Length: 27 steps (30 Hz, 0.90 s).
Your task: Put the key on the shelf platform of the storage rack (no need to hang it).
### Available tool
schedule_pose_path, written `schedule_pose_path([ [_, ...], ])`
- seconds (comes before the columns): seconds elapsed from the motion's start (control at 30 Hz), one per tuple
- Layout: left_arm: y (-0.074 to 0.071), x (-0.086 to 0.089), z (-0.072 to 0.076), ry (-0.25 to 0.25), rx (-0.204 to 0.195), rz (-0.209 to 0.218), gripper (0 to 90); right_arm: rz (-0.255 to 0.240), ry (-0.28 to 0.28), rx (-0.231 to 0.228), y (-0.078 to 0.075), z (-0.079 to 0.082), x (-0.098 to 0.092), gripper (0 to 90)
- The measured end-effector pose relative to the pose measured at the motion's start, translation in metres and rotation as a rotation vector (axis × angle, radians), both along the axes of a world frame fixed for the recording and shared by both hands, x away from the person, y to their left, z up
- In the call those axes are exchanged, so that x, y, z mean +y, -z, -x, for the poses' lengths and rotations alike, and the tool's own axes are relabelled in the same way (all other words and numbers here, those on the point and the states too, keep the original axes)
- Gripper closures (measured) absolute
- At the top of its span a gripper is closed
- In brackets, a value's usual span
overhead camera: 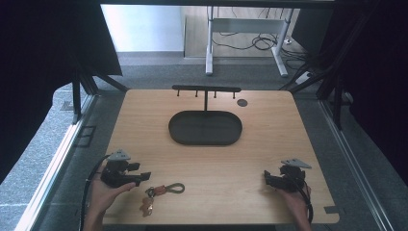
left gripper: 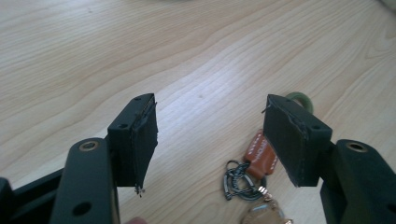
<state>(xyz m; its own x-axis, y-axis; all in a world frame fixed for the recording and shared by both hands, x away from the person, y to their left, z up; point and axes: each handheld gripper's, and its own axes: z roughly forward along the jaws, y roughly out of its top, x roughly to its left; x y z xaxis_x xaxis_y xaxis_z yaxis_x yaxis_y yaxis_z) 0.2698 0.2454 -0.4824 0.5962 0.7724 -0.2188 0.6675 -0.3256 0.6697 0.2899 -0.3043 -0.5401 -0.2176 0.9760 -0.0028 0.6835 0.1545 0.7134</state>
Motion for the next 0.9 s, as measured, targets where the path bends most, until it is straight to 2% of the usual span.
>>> schedule_pose_path([
  [0.03, -0.001, 0.001, 0.0, -0.004, -0.004, 0.003, 36.1, -0.014, -0.005, -0.004, -0.001, 0.003, -0.003, 13.6],
  [0.1, -0.002, 0.004, 0.001, 0.0, -0.011, 0.0, 36.1, -0.074, -0.02, -0.01, -0.003, 0.006, -0.01, 13.5],
  [0.13, -0.002, 0.005, 0.001, -0.006, -0.015, 0.0, 36.1, -0.081, -0.03, -0.021, -0.004, 0.008, -0.011, 13.7],
  [0.2, -0.001, 0.007, 0.002, -0.01, -0.017, 0.0, 36.1, -0.065, -0.057, -0.052, -0.006, 0.012, -0.011, 13.7],
  [0.27, 0.001, 0.009, 0.001, -0.009, -0.014, 0.005, 36.2, -0.077, -0.084, -0.079, -0.008, 0.016, -0.011, 13.9],
  [0.37, 0.002, 0.007, 0.001, 0.002, -0.008, -0.003, 36.2, -0.075, -0.112, -0.097, -0.011, 0.018, -0.008, 14.0],
  [0.43, -0.001, 0.005, 0.001, 0.038, -0.011, 0.007, 35.8, -0.063, -0.14, -0.101, -0.011, 0.02, -0.005, 13.9],
  [0.5, -0.006, 0.002, 0.001, 0.078, -0.027, -0.001, 35.3, -0.061, -0.169, -0.1, -0.01, 0.022, -0.003, 14.0],
  [0.6, -0.012, 0.0, 0.001, 0.121, -0.031, -0.006, 34.9, -0.065, -0.194, -0.102, -0.011, 0.024, -0.003, 14.6],
  [0.77, -0.02, -0.002, 0.0, 0.184, -0.026, -0.043, 35.2, -0.102, -0.171, -0.105, -0.013, 0.024, -0.014, 16.0],
  [0.9, -0.027, -0.005, 0.001, 0.241, -0.033, -0.029, 35.4, -0.14, -0.151, -0.104, -0.013, 0.024, -0.022, 17.2],
])
